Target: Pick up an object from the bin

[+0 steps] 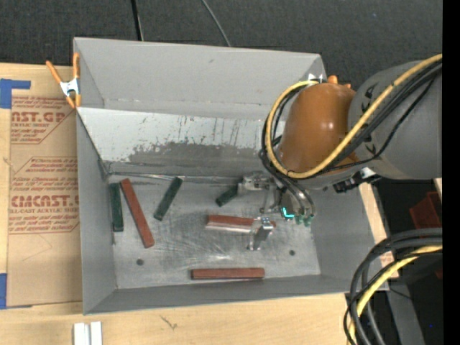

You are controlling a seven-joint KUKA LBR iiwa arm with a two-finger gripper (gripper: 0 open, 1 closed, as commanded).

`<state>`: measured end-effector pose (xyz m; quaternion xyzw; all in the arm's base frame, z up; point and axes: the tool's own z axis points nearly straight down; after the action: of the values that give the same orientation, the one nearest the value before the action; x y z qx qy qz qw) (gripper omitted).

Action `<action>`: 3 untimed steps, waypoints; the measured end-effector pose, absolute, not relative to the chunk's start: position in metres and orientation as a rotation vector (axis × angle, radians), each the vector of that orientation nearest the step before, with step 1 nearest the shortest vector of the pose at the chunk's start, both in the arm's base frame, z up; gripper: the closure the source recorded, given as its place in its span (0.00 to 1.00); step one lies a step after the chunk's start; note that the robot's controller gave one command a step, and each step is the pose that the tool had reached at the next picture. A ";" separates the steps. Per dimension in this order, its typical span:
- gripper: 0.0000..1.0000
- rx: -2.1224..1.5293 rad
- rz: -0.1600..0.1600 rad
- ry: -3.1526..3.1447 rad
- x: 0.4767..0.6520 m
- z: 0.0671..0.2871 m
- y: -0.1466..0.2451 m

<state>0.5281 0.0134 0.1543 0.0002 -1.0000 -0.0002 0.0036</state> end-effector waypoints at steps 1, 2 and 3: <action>0.00 0.000 -0.001 -3.142 0.530 0.159 0.013; 1.00 -0.011 -0.003 -3.167 0.566 0.079 0.023; 0.00 -0.011 -0.003 -3.154 0.562 0.074 0.023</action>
Offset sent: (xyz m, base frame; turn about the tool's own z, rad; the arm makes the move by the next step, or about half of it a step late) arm 0.0302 0.0087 -0.0843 0.0077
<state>0.5621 0.0229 0.0739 -0.0035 -1.0000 -0.0009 -0.0063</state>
